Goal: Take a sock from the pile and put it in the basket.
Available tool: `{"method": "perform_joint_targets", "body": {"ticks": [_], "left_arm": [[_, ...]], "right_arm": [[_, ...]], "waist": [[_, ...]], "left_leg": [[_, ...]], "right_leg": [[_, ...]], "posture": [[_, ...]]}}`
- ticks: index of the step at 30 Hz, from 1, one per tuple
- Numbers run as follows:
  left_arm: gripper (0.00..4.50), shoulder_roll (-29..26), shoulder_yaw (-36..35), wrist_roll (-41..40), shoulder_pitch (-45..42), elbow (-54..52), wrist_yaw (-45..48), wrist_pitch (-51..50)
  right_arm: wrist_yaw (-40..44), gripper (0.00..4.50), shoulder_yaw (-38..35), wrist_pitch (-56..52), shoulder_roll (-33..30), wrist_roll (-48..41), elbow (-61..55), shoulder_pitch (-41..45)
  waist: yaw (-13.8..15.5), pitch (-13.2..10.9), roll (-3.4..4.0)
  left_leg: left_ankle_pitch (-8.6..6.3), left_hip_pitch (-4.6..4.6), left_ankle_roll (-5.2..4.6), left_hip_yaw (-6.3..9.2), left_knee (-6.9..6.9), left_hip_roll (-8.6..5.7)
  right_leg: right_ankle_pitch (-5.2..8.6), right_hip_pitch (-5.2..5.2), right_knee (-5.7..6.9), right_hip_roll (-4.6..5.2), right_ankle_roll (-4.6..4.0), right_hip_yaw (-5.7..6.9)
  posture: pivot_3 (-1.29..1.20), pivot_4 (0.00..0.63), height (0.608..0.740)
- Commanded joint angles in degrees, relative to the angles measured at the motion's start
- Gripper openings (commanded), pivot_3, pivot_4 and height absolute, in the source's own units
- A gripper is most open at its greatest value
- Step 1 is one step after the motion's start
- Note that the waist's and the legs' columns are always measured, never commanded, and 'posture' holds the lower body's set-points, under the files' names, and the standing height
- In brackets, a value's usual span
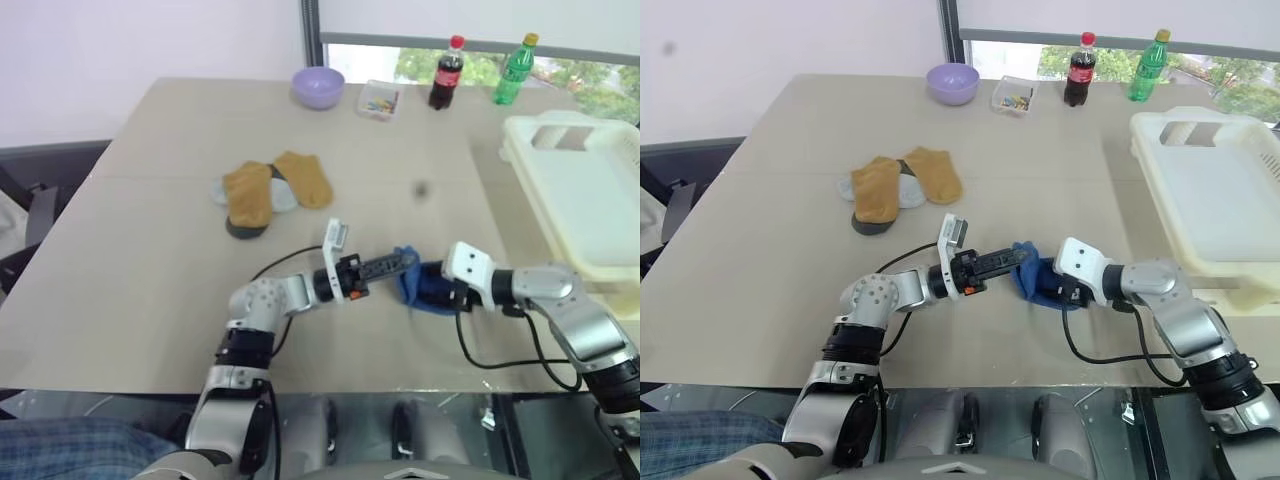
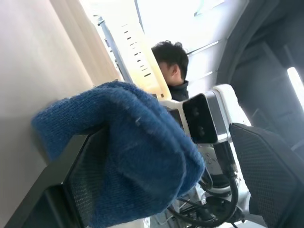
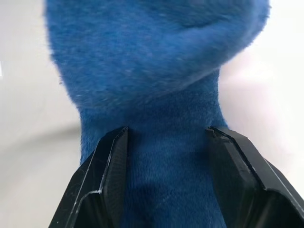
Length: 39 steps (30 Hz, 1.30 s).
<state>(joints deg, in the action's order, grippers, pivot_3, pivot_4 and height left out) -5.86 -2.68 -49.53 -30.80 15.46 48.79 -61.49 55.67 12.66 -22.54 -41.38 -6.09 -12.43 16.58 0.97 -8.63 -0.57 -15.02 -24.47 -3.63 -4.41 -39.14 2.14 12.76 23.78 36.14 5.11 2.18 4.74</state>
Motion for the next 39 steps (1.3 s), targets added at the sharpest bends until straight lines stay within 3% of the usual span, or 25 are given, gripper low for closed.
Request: {"method": "perform_joint_targets", "body": {"ticks": [1, 9, 19, 22, 23, 24, 29, 36, 39], "left_arm": [[4.32, 0.69, 0.05, -0.14, -0.97, 0.21, 1.37, 0.72], [4.32, 1.76, 0.59, -0.59, -1.48, 0.27, 2.58, -0.04], [4.32, 7.27, 5.40, 3.27, -5.70, 5.87, 3.46, 0.93], [4.36, 8.45, 6.69, 5.52, -6.72, 9.71, 4.20, 2.30], [4.36, 8.67, 6.84, 6.17, -7.02, 10.67, 4.32, 2.67], [4.36, 8.96, 7.61, 7.37, -7.37, 12.10, 4.79, 3.46], [4.36, 10.34, 8.49, 11.11, -9.20, 18.29, 6.28, 6.56], [4.36, 9.93, 7.85, 12.22, -9.27, 18.52, 8.23, 6.55], [4.36, 9.44, 7.86, 12.32, -8.65, 17.38, 8.67, 6.06]], "right_arm": [[-0.27, 2.65, -2.82, -2.97, -2.05, -1.16, -4.04, -1.30], [0.77, 2.65, -11.15, -10.61, -6.98, -7.42, -10.58, -4.50], [1.76, 2.65, -25.49, -19.93, -11.61, -18.42, -12.07, -11.95], [1.94, 3.39, -28.40, -24.00, -11.37, -23.06, -14.17, -14.38], [1.46, 3.95, -28.96, -25.15, -11.36, -24.04, -14.60, -14.67], [0.73, 4.46, -30.35, -27.19, -10.98, -25.86, -14.90, -15.21], [-5.24, 4.46, -37.22, -38.97, -7.05, -35.01, -14.20, -16.35], [-21.56, 4.46, -36.08, -48.51, 3.90, -36.00, -12.51, -11.92], [-24.27, 4.46, -38.57, -51.89, 8.14, -39.79, -12.34, -10.16]], "waist": [[-0.01, -0.01, 0.00], [0.03, -0.27, 0.03], [0.51, -0.38, 0.00], [0.65, -0.38, 0.00], [0.64, -0.39, 0.00], [0.63, -0.39, 0.00], [1.25, -0.38, 0.00], [1.35, -0.30, 0.12], [1.19, -0.28, 0.16]], "left_leg": [[0.02, -0.04, 0.04, 0.03, 0.00, 0.00], [0.06, -0.24, 0.10, 0.15, -0.02, -0.01], [0.06, -0.25, 0.08, 0.21, -0.08, -0.02], [-0.01, -0.24, -0.03, 0.22, -0.08, -0.02], [-0.04, -0.25, -0.08, 0.23, -0.08, -0.01], [-0.04, -0.25, -0.09, 0.22, -0.08, -0.01], [-0.08, -0.23, -0.16, 0.27, -0.13, -0.01], [-0.08, -0.19, -0.18, 0.32, -0.23, -0.01], [-0.08, -0.17, -0.18, 0.32, -0.25, -0.01]], "right_leg": [[-0.02, 0.03, 0.00, -0.02, 0.04, 0.01], [-0.13, 0.08, -0.10, -0.10, 0.25, 0.13], [-0.13, 0.03, -0.14, -0.16, 0.27, 0.17], [-0.13, 0.02, -0.14, -0.18, 0.26, 0.18], [-0.13, 0.03, -0.14, -0.18, 0.26, 0.17], [-0.13, 0.03, -0.14, -0.18, 0.26, 0.16], [-0.14, 0.00, -0.13, -0.17, 0.26, 0.18], [-0.14, -0.03, 0.04, -0.15, 0.23, 0.20], [-0.14, -0.02, 0.09, -0.16, 0.23, 0.17]], "posture": [[0.00, 0.150, 0.733], [0.00, 0.150, 0.733], [0.00, 0.150, 0.733], [0.00, 0.150, 0.733], [0.00, 0.150, 0.733], [0.00, 0.150, 0.733], [0.00, 0.150, 0.733], [0.00, 0.150, 0.733], [0.00, 0.150, 0.733]]}}
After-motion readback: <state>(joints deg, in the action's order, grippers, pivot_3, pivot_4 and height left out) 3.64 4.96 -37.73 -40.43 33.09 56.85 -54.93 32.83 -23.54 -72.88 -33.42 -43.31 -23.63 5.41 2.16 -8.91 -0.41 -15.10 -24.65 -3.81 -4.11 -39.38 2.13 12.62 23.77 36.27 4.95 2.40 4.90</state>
